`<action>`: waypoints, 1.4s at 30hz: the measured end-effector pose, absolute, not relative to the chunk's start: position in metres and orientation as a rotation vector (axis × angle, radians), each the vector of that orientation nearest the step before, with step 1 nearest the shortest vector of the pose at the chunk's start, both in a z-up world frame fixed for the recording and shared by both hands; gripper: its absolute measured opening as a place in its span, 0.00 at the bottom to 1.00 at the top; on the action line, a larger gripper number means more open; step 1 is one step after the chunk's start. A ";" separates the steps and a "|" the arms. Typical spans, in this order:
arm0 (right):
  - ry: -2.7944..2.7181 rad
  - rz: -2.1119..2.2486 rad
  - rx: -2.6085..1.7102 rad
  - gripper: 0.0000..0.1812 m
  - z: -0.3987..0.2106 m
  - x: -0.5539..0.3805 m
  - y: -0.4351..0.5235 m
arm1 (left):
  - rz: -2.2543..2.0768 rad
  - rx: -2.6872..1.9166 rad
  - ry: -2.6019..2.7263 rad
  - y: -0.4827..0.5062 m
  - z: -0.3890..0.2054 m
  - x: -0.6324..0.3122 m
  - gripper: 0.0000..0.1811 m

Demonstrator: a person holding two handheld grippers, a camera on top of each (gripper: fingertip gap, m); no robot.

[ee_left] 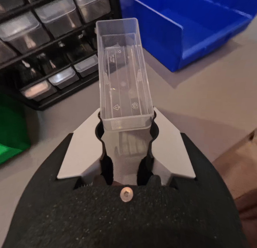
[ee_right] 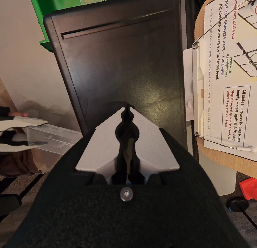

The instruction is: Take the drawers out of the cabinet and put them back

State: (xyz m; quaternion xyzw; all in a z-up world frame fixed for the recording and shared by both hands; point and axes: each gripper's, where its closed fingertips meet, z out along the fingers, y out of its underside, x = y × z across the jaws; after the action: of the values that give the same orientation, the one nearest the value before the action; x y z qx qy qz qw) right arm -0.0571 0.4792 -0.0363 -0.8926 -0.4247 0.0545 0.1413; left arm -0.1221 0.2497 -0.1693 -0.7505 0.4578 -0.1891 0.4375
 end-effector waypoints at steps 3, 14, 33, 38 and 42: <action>-1.207 0.163 -2.592 0.00 -0.036 -0.057 0.479 | -0.478 -1.950 1.005 0.256 -0.172 -0.101 0.36; -1.165 0.053 -2.628 0.00 -0.036 -0.057 0.479 | -0.422 -2.113 0.840 0.283 -0.196 -0.070 0.36; -1.130 0.100 -2.654 0.00 -0.036 -0.056 0.479 | -0.364 -2.114 0.795 0.285 -0.183 -0.059 0.36; -1.114 0.098 -2.650 0.00 -0.036 -0.056 0.479 | -0.354 -2.073 0.733 0.288 -0.171 -0.049 0.36; -1.106 0.104 -2.641 0.00 -0.036 -0.056 0.479 | -0.361 -2.072 0.698 0.296 -0.174 -0.042 0.36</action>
State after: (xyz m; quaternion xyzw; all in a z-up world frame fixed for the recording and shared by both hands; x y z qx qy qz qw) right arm -0.0561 0.4791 -0.0363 -0.9131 -0.3822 0.0359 0.1377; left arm -0.0419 0.2962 -0.1740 -0.8367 0.2817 -0.1458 0.4466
